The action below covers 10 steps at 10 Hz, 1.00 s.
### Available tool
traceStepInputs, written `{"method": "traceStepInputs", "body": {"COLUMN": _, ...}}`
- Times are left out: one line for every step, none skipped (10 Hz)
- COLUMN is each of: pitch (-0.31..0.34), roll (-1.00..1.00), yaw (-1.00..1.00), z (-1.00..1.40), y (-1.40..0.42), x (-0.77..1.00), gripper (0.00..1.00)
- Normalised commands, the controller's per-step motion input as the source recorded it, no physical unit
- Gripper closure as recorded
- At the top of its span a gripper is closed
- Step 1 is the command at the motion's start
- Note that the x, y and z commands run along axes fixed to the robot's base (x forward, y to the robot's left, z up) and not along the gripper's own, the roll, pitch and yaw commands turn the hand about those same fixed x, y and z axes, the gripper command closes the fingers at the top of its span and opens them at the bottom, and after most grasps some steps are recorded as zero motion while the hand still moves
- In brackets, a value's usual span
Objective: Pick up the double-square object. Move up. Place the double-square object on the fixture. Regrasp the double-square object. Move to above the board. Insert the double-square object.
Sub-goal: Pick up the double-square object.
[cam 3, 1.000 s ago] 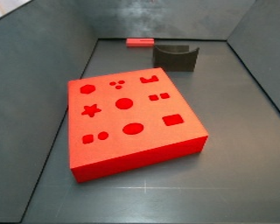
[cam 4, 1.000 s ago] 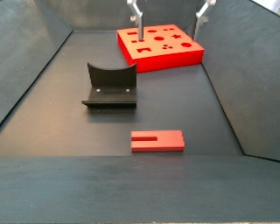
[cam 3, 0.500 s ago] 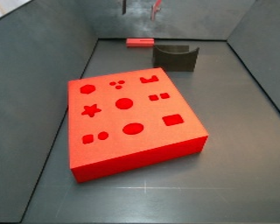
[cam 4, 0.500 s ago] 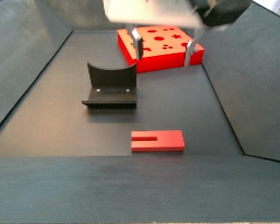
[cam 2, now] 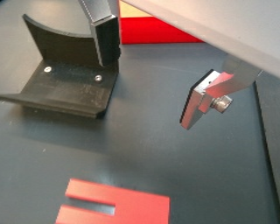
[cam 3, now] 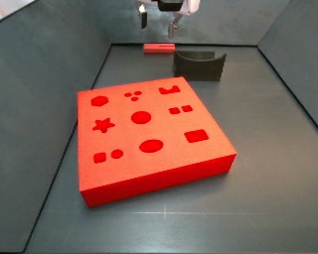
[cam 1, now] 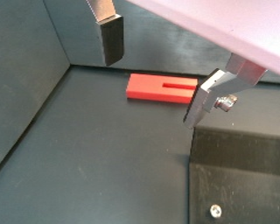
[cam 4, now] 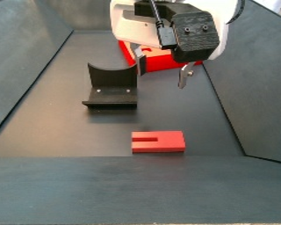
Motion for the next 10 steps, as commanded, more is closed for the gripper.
{"method": "traceStepInputs", "body": {"pitch": -0.011, "roll": -0.21, "yaw": 0.0, "z": -0.31, "y": 0.94, "x": 0.03, "gripper": 0.0}}
{"method": "traceStepInputs", "body": {"pitch": -0.019, "roll": -0.19, "yaw": 0.0, "z": -0.39, "y": 0.94, "x": 0.01, "gripper": 0.0}}
{"method": "traceStepInputs", "body": {"pitch": 0.0, "roll": -0.12, "yaw": -0.06, "z": -0.54, "y": 0.85, "x": 0.01, "gripper": 0.0}}
{"method": "traceStepInputs", "body": {"pitch": 0.0, "roll": -0.08, "yaw": -0.17, "z": -0.57, "y": 0.78, "x": 0.05, "gripper": 0.0}}
{"method": "traceStepInputs", "body": {"pitch": 0.0, "roll": -0.06, "yaw": -0.27, "z": -0.61, "y": 0.71, "x": 0.07, "gripper": 0.0}}
{"method": "traceStepInputs", "body": {"pitch": 0.003, "roll": -0.08, "yaw": -0.4, "z": -0.67, "y": 0.57, "x": 0.11, "gripper": 0.0}}
{"method": "traceStepInputs", "body": {"pitch": 0.0, "roll": -0.06, "yaw": -0.67, "z": -0.68, "y": 0.32, "x": 0.17, "gripper": 0.0}}
{"method": "traceStepInputs", "body": {"pitch": 0.0, "roll": -0.06, "yaw": -0.98, "z": -0.69, "y": 0.05, "x": 0.16, "gripper": 0.0}}
{"method": "traceStepInputs", "body": {"pitch": -0.037, "roll": -0.05, "yaw": -1.0, "z": -0.63, "y": 0.0, "x": 0.01, "gripper": 0.0}}
{"method": "traceStepInputs", "body": {"pitch": -0.057, "roll": -0.03, "yaw": -1.0, "z": -0.62, "y": 0.0, "x": 0.0, "gripper": 0.0}}
